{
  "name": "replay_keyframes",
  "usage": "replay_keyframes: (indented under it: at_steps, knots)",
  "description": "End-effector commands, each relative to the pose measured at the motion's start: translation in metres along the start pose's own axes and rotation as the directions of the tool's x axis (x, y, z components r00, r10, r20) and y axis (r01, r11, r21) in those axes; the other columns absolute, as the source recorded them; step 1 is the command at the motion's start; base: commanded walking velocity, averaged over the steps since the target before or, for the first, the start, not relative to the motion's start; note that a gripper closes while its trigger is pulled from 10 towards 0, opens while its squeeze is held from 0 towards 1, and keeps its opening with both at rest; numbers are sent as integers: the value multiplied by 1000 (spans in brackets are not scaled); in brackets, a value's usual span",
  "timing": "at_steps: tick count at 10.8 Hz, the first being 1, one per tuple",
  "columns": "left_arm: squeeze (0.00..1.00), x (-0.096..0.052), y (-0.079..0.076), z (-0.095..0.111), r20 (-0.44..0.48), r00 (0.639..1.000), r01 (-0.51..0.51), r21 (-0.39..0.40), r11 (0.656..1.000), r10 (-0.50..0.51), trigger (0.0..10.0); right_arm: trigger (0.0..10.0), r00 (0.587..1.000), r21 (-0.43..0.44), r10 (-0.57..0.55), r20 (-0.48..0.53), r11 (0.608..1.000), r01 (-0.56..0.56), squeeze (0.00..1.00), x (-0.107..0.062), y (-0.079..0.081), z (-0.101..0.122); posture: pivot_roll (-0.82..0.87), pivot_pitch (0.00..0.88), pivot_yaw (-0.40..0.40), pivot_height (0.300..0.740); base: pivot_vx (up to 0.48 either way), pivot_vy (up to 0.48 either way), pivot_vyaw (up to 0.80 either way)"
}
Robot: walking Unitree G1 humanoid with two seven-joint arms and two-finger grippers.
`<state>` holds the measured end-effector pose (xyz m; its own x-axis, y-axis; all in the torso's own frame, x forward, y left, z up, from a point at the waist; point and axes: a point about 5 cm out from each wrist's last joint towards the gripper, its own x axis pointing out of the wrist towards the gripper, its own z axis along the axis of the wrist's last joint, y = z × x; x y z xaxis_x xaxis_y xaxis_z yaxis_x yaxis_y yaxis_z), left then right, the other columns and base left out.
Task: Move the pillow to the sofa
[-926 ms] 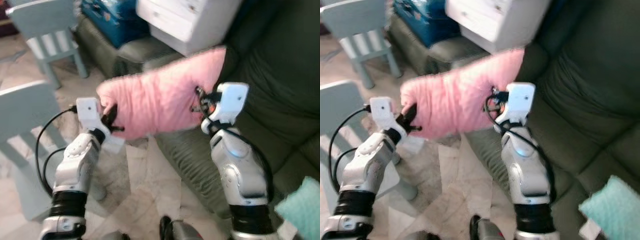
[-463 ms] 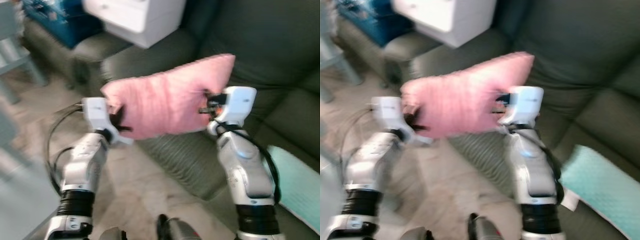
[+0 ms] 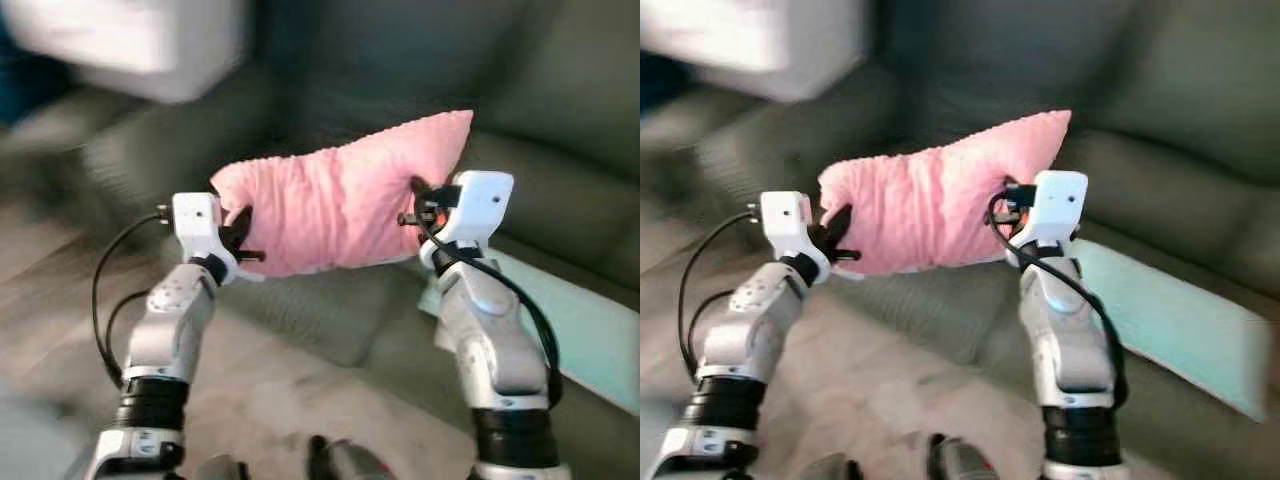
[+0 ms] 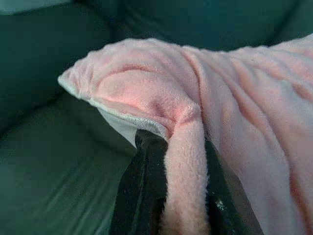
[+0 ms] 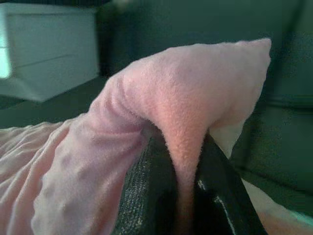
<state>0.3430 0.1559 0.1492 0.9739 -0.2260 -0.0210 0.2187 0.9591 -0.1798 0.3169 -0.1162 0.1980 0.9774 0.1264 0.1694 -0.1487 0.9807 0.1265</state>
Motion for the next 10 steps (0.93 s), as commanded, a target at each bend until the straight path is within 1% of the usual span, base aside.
replay_keyframes:
  at_steps: [1,2,3,4,6,8,9,10]
  knots:
    - [0,1,1,5,16,1000,-5,14,1000,5,10000,10000,1000,-3,14,27,1000,-14,0,0,4,6,-76,178,-71,740,0,0,-738]
    - [0,2,2,5,12,1000,-6,35,999,5,10000,10000,1000,-3,14,27,1000,-14,0,0,4,6,-77,179,-70,740,0,0,-738]
    - [0,2,6,8,33,999,-35,76,996,32,10000,10000,1000,-2,12,24,1000,-12,0,0,3,5,-76,181,-68,740,0,0,-738]
    - [0,2,6,8,36,999,-2,65,998,-1,10000,10000,1000,0,12,23,1000,-12,0,-1,4,5,-77,181,-67,740,0,0,-738]
    - [0,1,4,7,31,999,21,26,999,-22,10000,10000,1000,1,10,24,1000,-10,0,0,4,5,-79,182,-67,740,0,0,-738]
    - [0,1,5,6,33,999,8,25,1000,-9,10000,10000,1000,-7,7,23,1000,-7,0,0,3,5,-80,184,-68,740,0,0,-747]
    - [0,1,8,7,37,999,-1,22,1000,0,10000,10000,1000,-10,8,22,1000,-8,0,0,4,5,-80,185,-69,740,0,0,0]
    - [0,1,8,6,31,1000,-2,-1,1000,2,10000,10000,1000,-15,10,23,1000,-10,0,-1,4,4,-81,186,-67,740,0,0,0]
